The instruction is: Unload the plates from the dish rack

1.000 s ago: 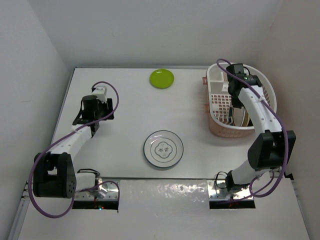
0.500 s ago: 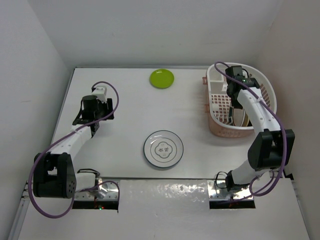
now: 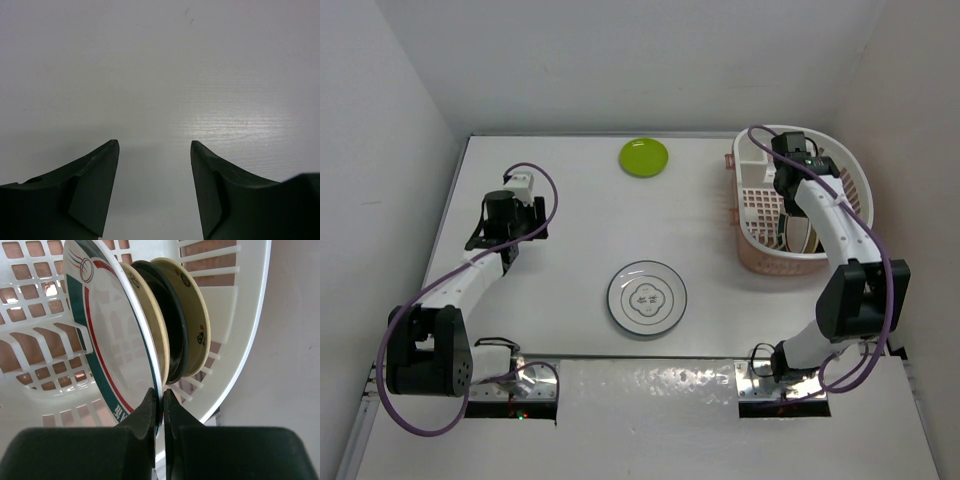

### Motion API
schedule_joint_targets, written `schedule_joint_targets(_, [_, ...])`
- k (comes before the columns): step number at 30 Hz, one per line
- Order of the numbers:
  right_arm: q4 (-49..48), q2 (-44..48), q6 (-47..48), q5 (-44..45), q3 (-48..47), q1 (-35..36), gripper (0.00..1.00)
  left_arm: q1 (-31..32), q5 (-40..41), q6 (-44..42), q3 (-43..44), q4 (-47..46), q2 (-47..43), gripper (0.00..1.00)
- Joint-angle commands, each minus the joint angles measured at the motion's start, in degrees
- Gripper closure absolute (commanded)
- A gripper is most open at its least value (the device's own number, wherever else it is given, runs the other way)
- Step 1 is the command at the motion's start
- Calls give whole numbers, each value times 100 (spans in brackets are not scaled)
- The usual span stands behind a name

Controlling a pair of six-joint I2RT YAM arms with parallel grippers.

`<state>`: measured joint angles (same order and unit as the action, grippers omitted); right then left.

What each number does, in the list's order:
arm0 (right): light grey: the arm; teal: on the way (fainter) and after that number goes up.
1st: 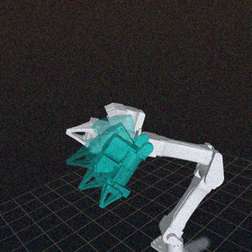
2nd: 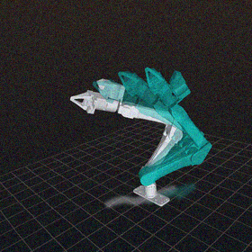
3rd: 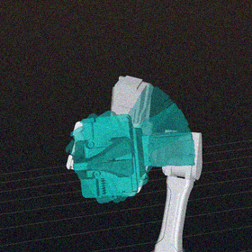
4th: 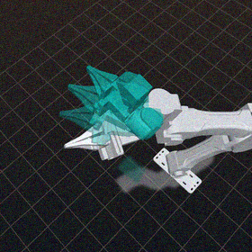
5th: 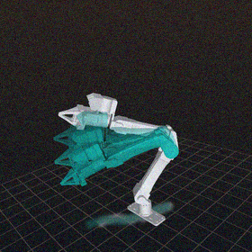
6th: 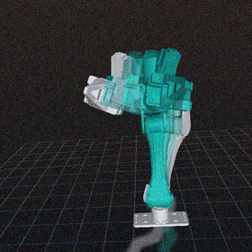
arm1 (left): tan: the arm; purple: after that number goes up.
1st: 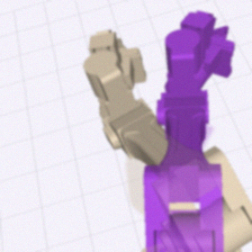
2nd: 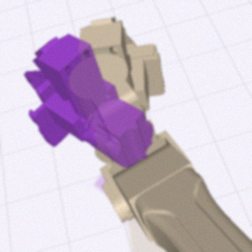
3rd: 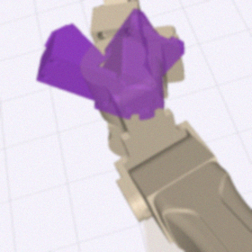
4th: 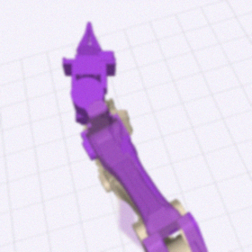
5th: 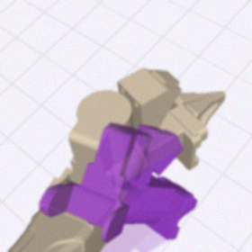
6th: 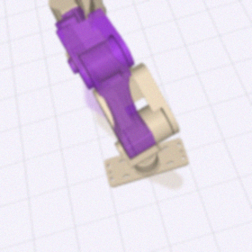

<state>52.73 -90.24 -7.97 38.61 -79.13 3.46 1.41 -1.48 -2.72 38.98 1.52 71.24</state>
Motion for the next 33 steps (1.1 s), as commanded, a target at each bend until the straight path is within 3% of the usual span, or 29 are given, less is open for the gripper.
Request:
schedule_joint_targets(1, [-184, 419, 216, 164, -128, -21, 100, 44, 7, -44, -13, -205, -102, 43])
schedule_joint_targets(11, [-659, 1060, 1007, 550, -462, 31, 100, 44, -28, -71, 13, -222, -49, 43])
schedule_joint_targets(15, [-510, 1166, 510, 79, -1399, 31, 100, 35, -28, -71, 31, -205, -40, 43])
schedule_joint_targets(20, [-1193, 1587, -257, -2091, -1685, 31, 100, 35, -37, -44, 66, -213, -5, 43])
schedule_joint_targets(22, [-1597, 1728, -738, -2977, -1282, 40, 100, 44, -37, -36, 66, -231, -14, 43])
schedule_joint_targets(23, [-1999, 1790, -985, -4052, -915, 49, 100, 35, -46, -27, 66, -240, -14, 43])
schedule_joint_targets(26, [-2399, 1659, -892, -5718, -368, 487, 100, 44, -11, -27, 66, -249, -23, 43])
schedule_joint_targets(30, [-1601, 931, -320, -6206, -270, 1506, 100, 44, 16, -62, 74, -214, -40, 43])
schedule_joint_targets(33, [-1459, 553, -311, -6761, -50, 1762, 100, 44, 7, -62, 66, -222, -32, 43])
